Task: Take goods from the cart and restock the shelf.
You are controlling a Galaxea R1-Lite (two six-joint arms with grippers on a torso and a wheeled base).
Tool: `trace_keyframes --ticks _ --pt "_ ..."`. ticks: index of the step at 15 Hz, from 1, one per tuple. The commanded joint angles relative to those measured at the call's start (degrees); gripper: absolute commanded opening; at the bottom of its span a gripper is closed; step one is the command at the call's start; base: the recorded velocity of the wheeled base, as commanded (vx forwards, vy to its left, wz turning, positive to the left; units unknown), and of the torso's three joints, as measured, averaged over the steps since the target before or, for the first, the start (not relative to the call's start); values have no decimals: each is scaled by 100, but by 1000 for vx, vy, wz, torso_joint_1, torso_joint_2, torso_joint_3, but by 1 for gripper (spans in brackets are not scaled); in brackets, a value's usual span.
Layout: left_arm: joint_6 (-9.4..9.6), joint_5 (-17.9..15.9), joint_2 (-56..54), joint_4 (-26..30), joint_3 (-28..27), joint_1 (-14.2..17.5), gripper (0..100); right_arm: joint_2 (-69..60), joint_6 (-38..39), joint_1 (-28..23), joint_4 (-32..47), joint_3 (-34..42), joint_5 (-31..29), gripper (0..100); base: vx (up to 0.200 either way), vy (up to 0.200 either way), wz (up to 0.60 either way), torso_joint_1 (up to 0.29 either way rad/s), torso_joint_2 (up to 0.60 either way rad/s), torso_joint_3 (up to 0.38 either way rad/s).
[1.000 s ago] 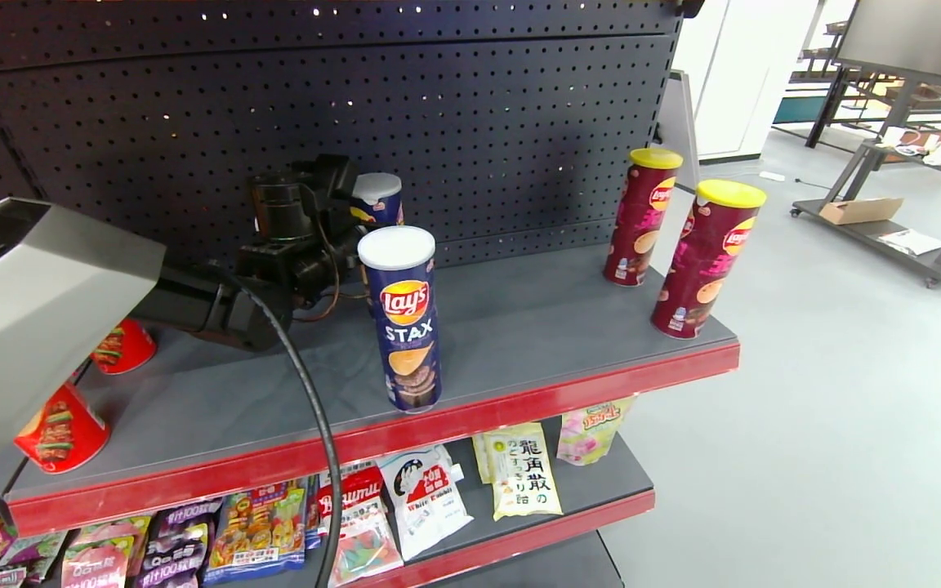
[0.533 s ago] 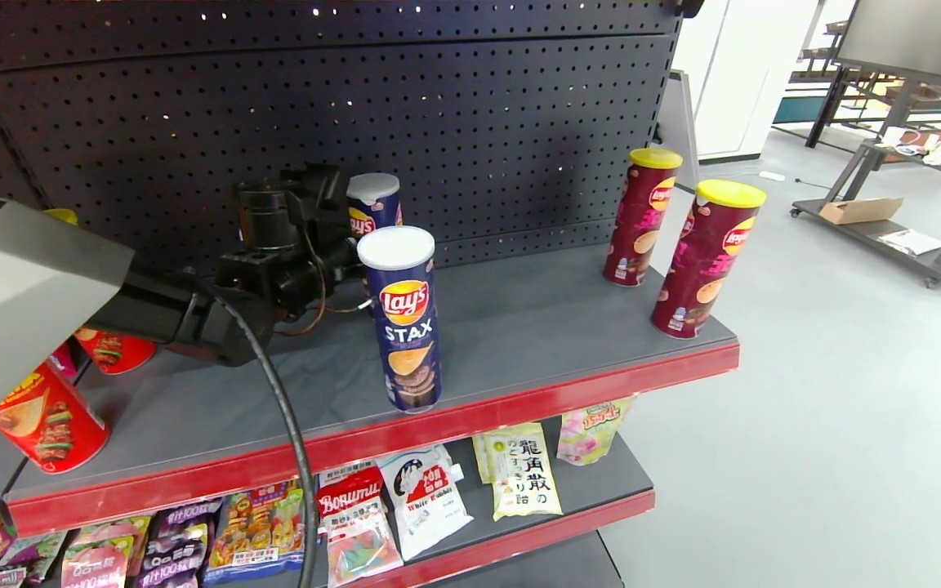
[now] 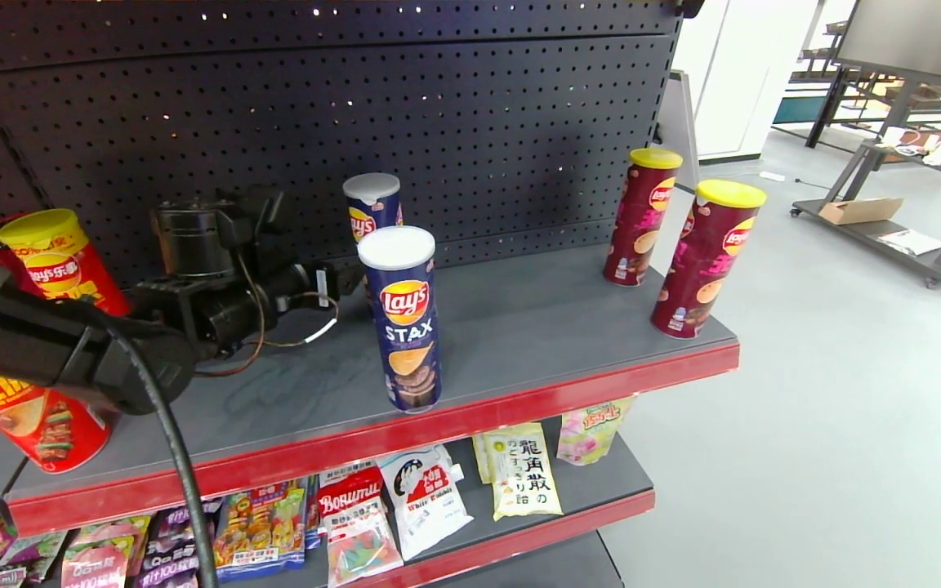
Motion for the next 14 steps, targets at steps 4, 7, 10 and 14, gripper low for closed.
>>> trace_keyframes --ticks 4,7,10,14 --pt "56 -34 -1894 28 2359 186 100 7 -7 0 0 1 0 100 0 0 0 0 0 0" --pt "127 -52 -3247 248 3238 186 100 7 1 0 0 1 0 100 0 0 0 0 0 0" --pt "118 -1150 -5295 626 4029 784 100 7 1 0 0 1 0 100 0 0 0 0 0 0" --pt "92 -1634 -7598 3219 3695 1302 100 7 -7 0 0 1 0 100 0 0 0 0 0 0"
